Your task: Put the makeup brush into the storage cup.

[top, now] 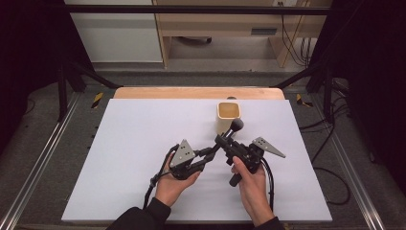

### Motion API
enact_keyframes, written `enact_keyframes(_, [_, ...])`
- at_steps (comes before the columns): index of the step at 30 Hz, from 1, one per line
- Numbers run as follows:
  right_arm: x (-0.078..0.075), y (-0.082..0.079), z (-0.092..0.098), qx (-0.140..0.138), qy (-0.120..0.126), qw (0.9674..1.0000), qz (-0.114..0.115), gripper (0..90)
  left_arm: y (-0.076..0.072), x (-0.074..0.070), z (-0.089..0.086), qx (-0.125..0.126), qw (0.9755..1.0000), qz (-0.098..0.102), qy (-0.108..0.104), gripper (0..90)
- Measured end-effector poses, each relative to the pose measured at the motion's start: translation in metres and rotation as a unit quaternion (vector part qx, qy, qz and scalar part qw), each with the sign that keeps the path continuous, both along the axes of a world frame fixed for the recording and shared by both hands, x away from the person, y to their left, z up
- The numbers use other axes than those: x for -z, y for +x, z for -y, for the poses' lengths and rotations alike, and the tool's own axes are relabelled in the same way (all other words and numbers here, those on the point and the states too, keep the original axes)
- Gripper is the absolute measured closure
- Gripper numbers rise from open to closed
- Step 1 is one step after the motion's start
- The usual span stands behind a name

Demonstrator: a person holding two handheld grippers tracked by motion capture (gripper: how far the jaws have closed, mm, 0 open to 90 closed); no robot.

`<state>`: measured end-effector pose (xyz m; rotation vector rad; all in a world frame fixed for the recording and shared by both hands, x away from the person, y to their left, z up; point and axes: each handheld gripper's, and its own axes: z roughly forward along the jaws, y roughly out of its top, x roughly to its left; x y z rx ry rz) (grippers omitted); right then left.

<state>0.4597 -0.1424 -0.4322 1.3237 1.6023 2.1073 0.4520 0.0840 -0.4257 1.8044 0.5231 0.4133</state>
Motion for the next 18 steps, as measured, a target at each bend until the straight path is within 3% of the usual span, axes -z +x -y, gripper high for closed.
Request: enact_keyframes(18, [-0.0001,0.0003,0.0008,-0.007,0.006,0.9999,-0.003,68.0,0.0004,0.0003,-0.0004,0.002,1.0000,-0.001,0.001,74.2])
